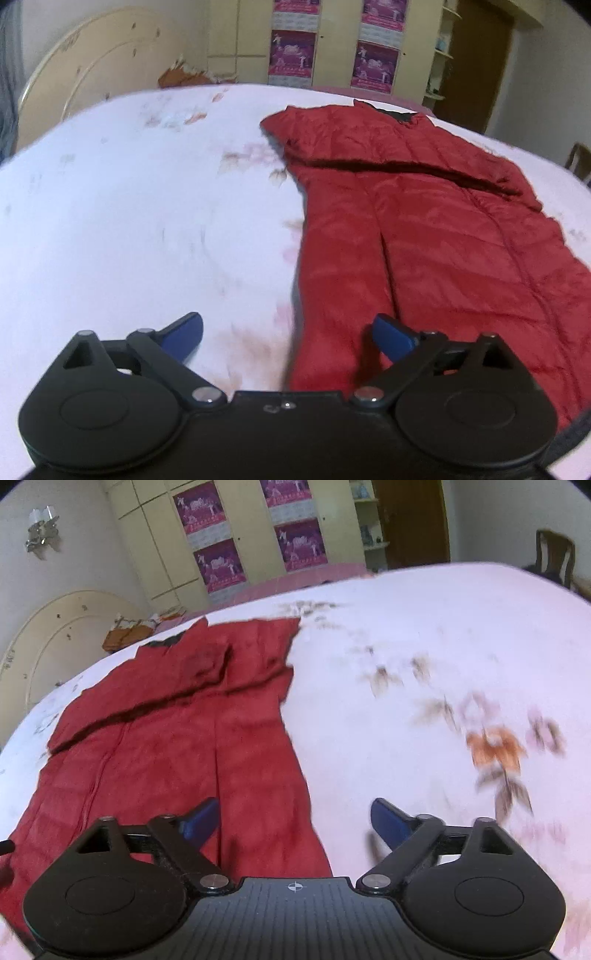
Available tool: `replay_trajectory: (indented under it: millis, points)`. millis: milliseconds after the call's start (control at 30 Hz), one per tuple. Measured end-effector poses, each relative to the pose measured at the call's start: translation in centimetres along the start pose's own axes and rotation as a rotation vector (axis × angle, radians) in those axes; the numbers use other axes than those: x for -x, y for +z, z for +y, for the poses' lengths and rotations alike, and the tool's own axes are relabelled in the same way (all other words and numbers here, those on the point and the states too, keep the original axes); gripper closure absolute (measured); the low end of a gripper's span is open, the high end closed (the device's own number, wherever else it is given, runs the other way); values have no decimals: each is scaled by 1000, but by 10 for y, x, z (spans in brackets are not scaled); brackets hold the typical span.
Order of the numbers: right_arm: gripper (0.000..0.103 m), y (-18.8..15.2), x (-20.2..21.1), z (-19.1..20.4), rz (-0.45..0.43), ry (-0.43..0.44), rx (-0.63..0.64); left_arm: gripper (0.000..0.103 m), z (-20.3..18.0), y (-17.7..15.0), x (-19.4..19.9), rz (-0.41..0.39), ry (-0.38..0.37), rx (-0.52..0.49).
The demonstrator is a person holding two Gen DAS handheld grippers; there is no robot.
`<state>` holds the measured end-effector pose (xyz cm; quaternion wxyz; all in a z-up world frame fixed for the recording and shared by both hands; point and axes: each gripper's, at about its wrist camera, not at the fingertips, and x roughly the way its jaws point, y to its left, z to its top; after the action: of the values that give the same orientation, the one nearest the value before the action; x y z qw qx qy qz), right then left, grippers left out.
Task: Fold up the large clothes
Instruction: 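Grasp the jacket hem with both grippers and lift it, then carry the hem toward the collar with both grippers and lower it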
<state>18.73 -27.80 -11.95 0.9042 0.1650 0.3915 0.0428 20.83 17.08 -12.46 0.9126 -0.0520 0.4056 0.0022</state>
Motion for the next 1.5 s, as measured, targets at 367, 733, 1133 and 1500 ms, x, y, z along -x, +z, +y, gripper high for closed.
replay_trajectory:
  millis: [367,733,1133,1500]
  points:
    - [41,-44,29,-43,32,159,-259,24,23,-46,32,2,-192,298]
    - [69,-50,13,-71,85,376,-476,45,28,-59,5,-10,-448,567]
    - [100,-42,22,-77,79,435,-431,95,28,-62,11,-47,-394,633]
    - [100,39,56,-44,-103,520,-334,97,24,23,30,-279,-499,636]
